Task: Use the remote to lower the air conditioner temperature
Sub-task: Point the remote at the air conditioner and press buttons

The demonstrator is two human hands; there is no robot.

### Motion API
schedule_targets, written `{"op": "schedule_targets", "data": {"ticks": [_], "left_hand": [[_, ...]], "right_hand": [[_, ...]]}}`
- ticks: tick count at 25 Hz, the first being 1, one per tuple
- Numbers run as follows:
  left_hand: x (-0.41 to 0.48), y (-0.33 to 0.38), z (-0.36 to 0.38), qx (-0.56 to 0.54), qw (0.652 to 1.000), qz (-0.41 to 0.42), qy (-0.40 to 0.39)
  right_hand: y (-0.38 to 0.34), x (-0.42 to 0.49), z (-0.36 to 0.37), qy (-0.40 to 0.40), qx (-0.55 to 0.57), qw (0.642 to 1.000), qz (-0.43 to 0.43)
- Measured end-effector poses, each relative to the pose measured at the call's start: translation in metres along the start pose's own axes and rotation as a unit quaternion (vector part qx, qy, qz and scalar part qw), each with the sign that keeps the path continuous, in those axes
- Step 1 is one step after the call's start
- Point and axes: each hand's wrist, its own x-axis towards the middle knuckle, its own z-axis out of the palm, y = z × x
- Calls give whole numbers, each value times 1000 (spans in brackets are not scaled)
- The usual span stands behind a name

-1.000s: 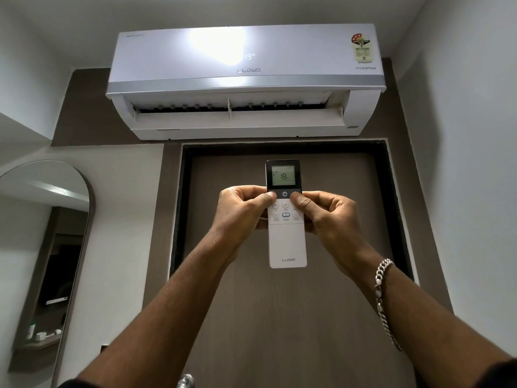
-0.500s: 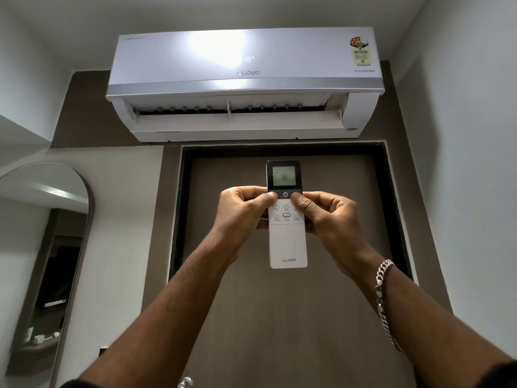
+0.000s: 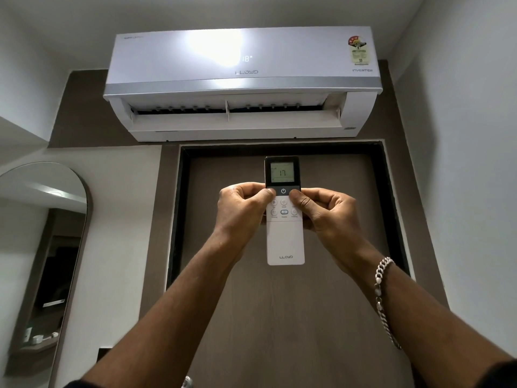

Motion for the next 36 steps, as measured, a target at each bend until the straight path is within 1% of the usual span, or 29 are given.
{"op": "schedule_targets", "data": {"ticks": [11,19,23,26,29,34,36], "left_hand": [[0,4,0,-2,1000,-14,-7],[2,3,0,8,1000,-9,3],[4,6,0,30,1000,0,10],[5,7,0,42,999,9,12],[6,8,3,36,999,-2,7],[9,7,4,45,999,-27,-1],[9,6,4,29,999,-35,-3]], "right_hand": [[2,0,-3,-8,-13,1000,-5],[1,3,-1,0,-19,1000,-4],[-3,3,1,-3,-15,1000,-6],[-4,4,2,11,-8,1000,-5],[-5,4,-1,14,-16,1000,-10],[1,4,-3,21,-28,999,6],[2,4,-4,17,-32,999,5]]}}
